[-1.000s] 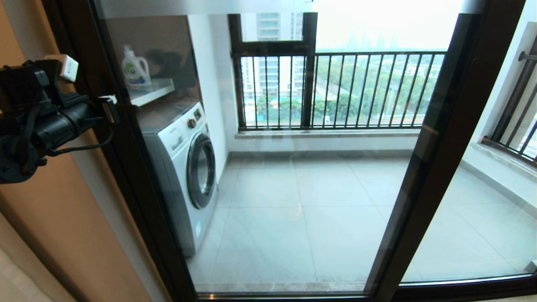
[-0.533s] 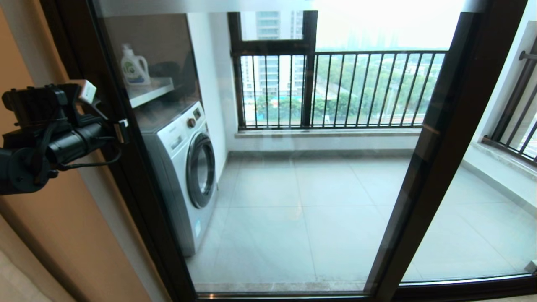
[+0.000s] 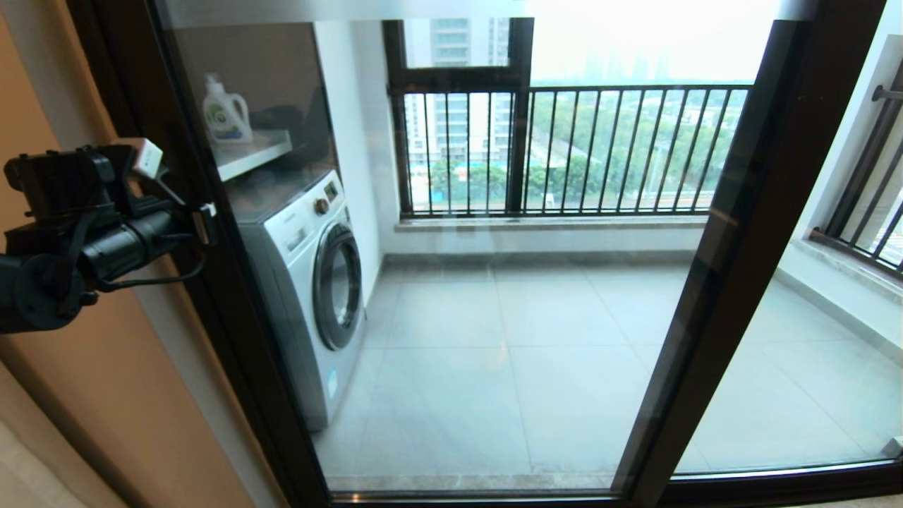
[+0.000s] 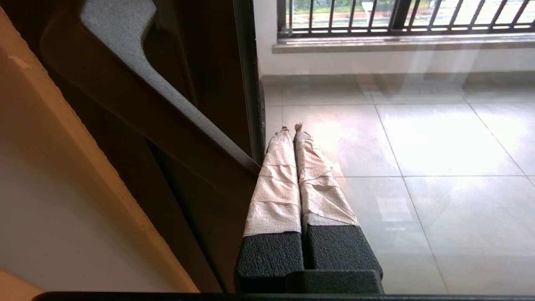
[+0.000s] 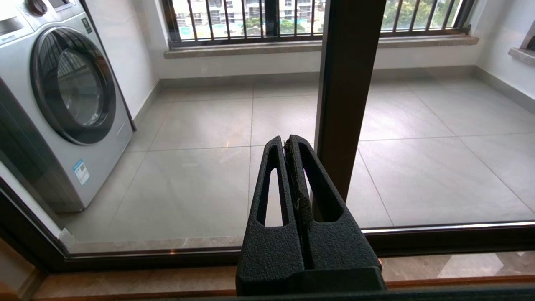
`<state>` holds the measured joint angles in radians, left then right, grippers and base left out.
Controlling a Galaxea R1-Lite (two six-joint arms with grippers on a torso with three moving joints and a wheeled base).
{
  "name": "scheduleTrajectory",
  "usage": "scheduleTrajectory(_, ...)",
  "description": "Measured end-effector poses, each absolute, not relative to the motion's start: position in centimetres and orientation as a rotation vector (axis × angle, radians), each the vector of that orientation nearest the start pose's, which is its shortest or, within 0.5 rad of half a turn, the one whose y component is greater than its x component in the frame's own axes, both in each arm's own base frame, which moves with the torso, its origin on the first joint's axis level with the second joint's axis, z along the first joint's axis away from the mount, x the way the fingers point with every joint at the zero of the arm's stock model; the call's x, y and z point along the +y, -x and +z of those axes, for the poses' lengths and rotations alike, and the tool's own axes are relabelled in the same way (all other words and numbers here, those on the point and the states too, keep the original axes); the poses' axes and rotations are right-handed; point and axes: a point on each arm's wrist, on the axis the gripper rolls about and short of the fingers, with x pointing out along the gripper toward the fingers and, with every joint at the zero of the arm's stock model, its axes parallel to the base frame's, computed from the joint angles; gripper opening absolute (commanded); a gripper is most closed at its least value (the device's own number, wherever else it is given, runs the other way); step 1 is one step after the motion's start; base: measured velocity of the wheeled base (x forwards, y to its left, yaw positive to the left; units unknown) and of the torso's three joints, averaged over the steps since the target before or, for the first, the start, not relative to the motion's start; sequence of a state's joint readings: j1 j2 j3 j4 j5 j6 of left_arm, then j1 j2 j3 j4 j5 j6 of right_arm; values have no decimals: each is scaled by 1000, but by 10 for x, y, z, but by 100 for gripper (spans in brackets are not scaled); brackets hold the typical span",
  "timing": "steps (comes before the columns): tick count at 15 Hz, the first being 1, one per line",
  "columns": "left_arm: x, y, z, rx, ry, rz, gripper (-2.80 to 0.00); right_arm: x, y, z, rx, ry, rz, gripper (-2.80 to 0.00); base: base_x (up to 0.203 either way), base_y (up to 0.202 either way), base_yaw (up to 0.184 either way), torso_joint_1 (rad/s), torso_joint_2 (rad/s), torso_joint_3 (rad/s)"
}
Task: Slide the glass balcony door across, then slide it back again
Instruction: Open the slid door
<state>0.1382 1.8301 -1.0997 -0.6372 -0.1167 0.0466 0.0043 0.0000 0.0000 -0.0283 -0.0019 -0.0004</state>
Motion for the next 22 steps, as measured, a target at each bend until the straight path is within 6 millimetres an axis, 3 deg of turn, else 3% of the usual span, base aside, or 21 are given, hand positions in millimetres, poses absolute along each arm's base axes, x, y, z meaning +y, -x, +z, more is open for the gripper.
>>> scheduleTrajectory(11, 86, -356, 204, 117, -25, 118, -280, 0, 23, 78, -28, 1, 2, -280, 0, 0, 0, 0, 0, 0)
scheduleTrajectory(18, 86, -353, 208, 100, -28, 112, -280, 0, 23, 78, -28, 0, 3, -280, 0, 0, 0, 0, 0, 0)
scheduleTrajectory(22, 64, -341, 219, 72, -32, 42, -280, 0, 23, 78, -28, 0, 3, -280, 0, 0, 0, 0, 0, 0)
